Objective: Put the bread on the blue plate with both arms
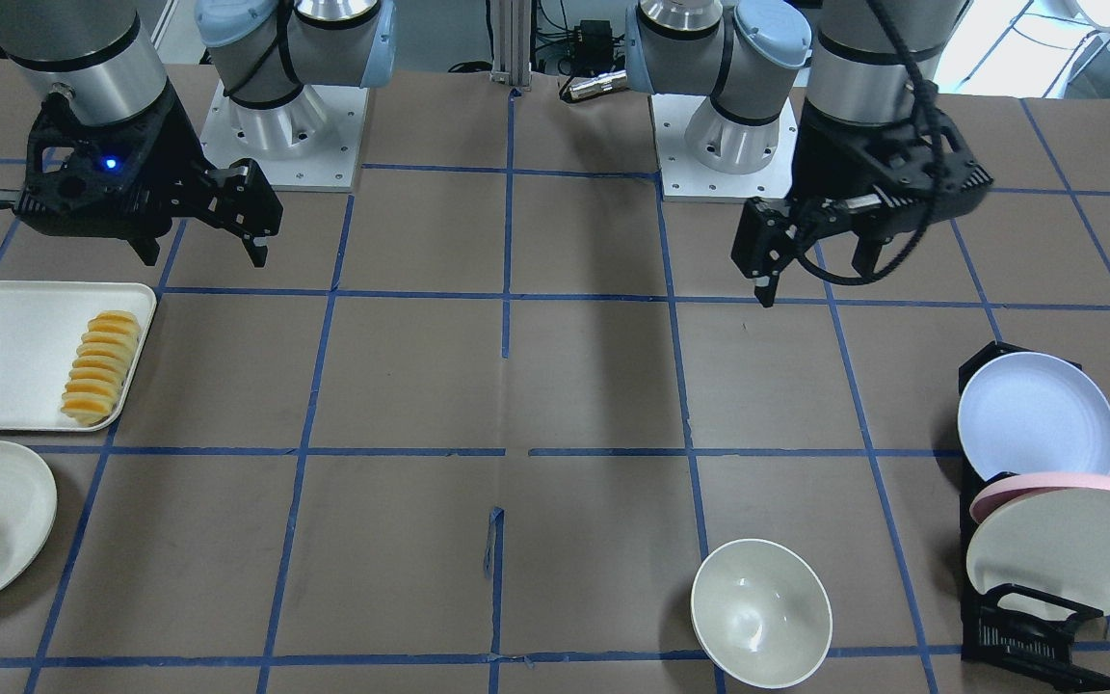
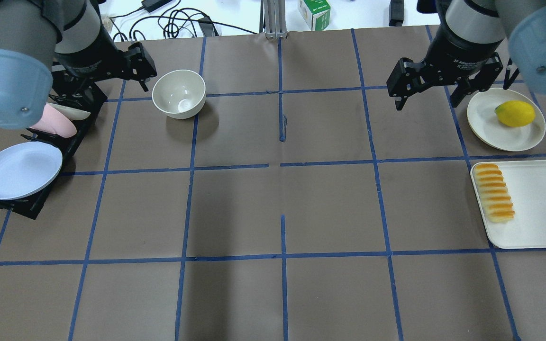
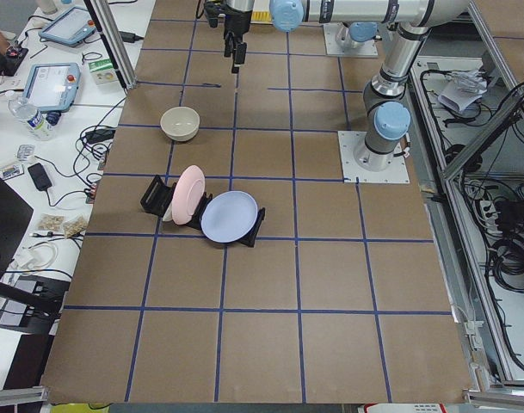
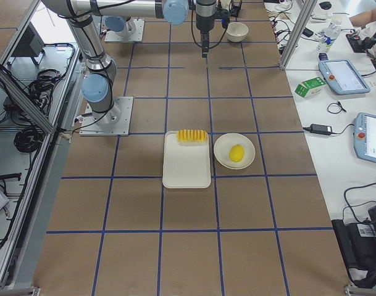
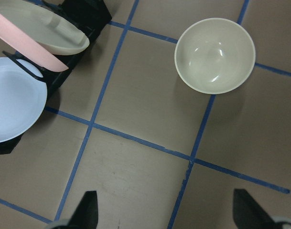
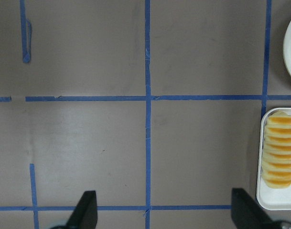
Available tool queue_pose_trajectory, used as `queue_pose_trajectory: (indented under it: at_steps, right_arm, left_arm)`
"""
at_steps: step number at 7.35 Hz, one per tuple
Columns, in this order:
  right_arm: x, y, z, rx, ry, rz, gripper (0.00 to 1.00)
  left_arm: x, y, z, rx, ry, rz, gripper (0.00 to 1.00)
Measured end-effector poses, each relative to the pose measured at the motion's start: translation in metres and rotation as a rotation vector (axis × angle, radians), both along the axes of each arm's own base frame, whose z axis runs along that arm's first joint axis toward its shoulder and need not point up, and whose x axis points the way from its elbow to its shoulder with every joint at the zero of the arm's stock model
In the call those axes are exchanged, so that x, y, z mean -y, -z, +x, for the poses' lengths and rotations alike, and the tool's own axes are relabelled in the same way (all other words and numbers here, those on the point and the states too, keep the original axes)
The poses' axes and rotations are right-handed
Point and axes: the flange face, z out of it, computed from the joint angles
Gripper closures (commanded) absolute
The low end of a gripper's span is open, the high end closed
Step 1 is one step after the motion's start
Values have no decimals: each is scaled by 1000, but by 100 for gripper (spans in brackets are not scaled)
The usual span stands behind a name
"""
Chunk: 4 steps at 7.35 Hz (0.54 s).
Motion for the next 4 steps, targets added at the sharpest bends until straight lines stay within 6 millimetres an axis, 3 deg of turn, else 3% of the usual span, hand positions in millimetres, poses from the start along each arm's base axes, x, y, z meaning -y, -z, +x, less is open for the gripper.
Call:
queue_pose_trajectory:
  at_steps: [2, 4]
  right_arm:
    - [0, 0, 0, 0, 0, 0, 0]
    - [0, 0, 0, 0, -1, 1, 0]
  left_arm:
    - [-7, 11, -27, -3, 148, 39, 0]
    - [0, 17, -26, -82, 241, 67, 0]
